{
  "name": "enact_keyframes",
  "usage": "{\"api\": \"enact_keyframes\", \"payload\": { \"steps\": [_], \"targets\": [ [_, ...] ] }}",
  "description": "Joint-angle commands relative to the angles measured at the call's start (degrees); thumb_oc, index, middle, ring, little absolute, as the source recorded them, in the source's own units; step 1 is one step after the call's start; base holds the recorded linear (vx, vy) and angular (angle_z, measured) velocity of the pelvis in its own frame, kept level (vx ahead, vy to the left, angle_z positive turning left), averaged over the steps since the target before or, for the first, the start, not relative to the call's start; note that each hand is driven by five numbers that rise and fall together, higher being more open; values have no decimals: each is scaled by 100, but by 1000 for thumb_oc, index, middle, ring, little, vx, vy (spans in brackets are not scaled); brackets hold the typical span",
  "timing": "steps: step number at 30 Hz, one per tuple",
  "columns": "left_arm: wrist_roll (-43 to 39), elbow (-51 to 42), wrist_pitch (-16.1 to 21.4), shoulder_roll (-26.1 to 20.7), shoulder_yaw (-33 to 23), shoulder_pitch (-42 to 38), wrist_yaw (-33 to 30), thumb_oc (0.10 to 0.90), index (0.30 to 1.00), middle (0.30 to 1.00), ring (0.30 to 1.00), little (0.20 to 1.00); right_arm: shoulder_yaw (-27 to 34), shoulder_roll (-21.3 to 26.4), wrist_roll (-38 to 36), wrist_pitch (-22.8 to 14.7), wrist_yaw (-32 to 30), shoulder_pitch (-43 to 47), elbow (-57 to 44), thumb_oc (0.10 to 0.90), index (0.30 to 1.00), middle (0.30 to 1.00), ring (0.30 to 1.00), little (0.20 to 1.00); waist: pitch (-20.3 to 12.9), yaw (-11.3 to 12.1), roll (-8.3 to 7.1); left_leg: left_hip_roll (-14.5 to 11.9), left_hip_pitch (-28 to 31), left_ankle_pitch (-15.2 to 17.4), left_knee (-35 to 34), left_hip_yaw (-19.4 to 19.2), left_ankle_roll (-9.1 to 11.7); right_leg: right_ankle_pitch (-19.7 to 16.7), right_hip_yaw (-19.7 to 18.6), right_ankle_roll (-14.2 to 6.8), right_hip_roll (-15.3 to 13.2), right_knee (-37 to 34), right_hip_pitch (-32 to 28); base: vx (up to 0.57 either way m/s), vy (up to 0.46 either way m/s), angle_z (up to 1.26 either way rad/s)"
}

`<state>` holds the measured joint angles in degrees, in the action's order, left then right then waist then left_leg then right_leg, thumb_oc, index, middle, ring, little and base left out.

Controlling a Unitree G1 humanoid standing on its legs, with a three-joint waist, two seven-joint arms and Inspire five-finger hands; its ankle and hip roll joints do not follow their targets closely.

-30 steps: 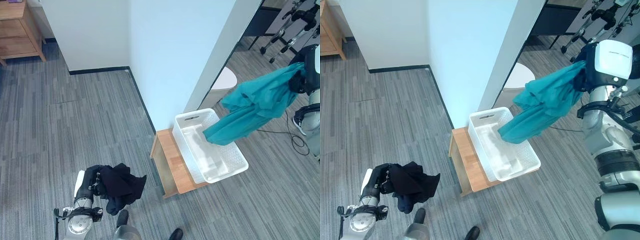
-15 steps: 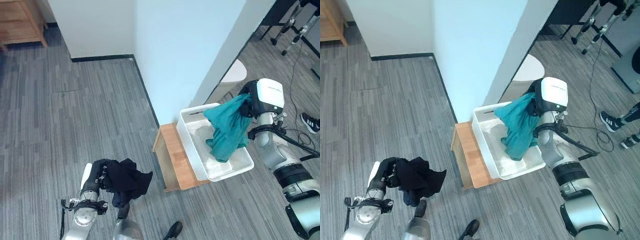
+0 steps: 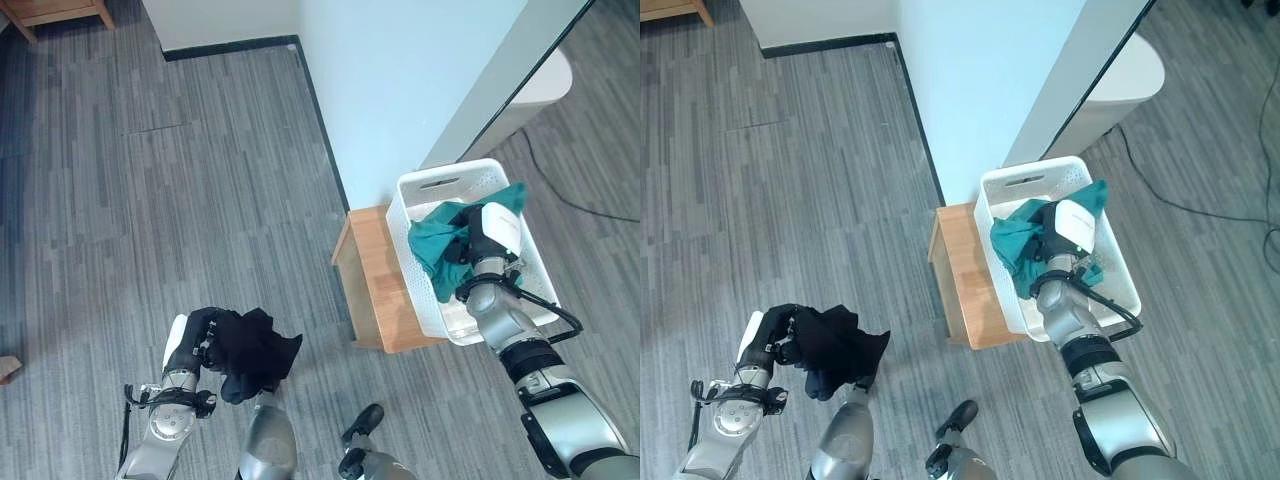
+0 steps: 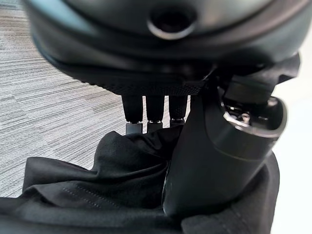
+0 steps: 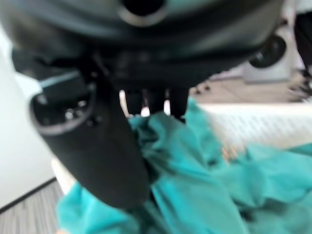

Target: Pick up bed clothes into laundry basket.

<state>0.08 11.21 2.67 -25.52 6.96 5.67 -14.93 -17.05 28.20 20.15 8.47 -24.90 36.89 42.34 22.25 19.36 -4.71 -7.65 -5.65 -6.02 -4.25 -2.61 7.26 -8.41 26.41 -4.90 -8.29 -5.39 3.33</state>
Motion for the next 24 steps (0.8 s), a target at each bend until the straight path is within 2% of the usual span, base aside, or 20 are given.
{"api": "enact_keyframes", "payload": {
  "steps": [1, 6, 7, 11, 12, 17, 19, 21, 22, 24],
  "targets": [
    [16, -476, 661, -96, 126, -370, -326, 400, 300, 300, 300, 300, 8, 456, -75, -141, -442, 511, 16, 400, 300, 300, 300, 300, -372, -129, -62, 177, -302, 212, -75, -65, -79, 698, 99, -512, -465, 39, -496, 0, 0, 0],
    [7, -414, 695, -143, 180, -445, -377, 400, 300, 300, 300, 300, 60, 535, -163, -116, -472, 524, 340, 400, 300, 300, 300, 300, -312, -219, 74, 214, -390, 185, -75, -63, -73, 647, 91, -523, -519, 39, -399, -13, 4, 2],
    [-5, -390, 700, -171, 183, -464, -402, 400, 300, 300, 300, 300, 84, 635, -184, -97, -493, 575, 464, 400, 300, 300, 300, 300, -294, -252, 127, 221, -429, 173, -75, -87, -66, 629, 78, -531, -546, 39, -356, -37, 13, 0],
    [-43, -351, 727, -192, 172, -460, -406, 400, 300, 300, 300, 300, 59, 881, -114, -68, -504, 713, 510, 400, 300, 300, 300, 300, -306, -316, 184, 227, -456, 174, -75, -152, -68, 595, 10, -548, -583, 39, -271, -6, 9, 0],
    [-50, -351, 747, -194, 181, -449, -405, 400, 300, 300, 300, 300, 52, 1059, 45, -48, -580, 775, 439, 800, 900, 900, 900, 900, -310, -363, 225, 231, -467, 172, -75, -197, -67, 580, -36, -562, -609, 39, -235, -22, 36, -2],
    [-53, -365, 793, -156, 269, -440, -398, 400, 300, 300, 300, 300, 24, 1450, 218, -58, -786, 1040, 434, 800, 900, 900, 900, 900, -361, -415, 330, 249, -470, 185, -75, -289, -72, 555, -109, -589, -656, 39, -168, -23, 43, -10],
    [-16, -334, 835, -118, 327, -457, -390, 400, 300, 300, 300, 300, -81, 1721, 443, -168, -807, 1113, 0, 800, 900, 900, 900, 900, -420, -488, 369, 247, -427, 214, -75, -344, -72, 563, -147, -607, -685, 39, -172, -19, 45, -7],
    [-13, -313, 849, -101, 363, -462, -379, 400, 300, 300, 300, 300, -60, 1827, 445, -199, -814, 1128, -121, 800, 900, 900, 900, 900, -447, -513, 375, 247, -393, 228, -75, -363, -72, 561, -155, -615, -689, 39, -189, -1, 34, -7],
    [16, -263, 838, -88, 413, -457, -390, 400, 300, 300, 300, 300, 69, 1961, 359, -288, -880, 1120, -411, 800, 900, 900, 900, 900, -548, -597, 357, 239, -271, 279, -75, -410, -85, 569, -165, -622, -692, 39, -275, 9, 24, -10],
    [19, -257, 828, -82, 418, -451, -388, 400, 300, 300, 300, 300, 123, 1950, 302, -314, -899, 1079, -514, 800, 900, 900, 900, 900, -583, -620, 349, 242, -221, 299, -75, -423, -94, 573, -174, -621, -688, 39, -310, 16, 22, -9]
  ]
}}
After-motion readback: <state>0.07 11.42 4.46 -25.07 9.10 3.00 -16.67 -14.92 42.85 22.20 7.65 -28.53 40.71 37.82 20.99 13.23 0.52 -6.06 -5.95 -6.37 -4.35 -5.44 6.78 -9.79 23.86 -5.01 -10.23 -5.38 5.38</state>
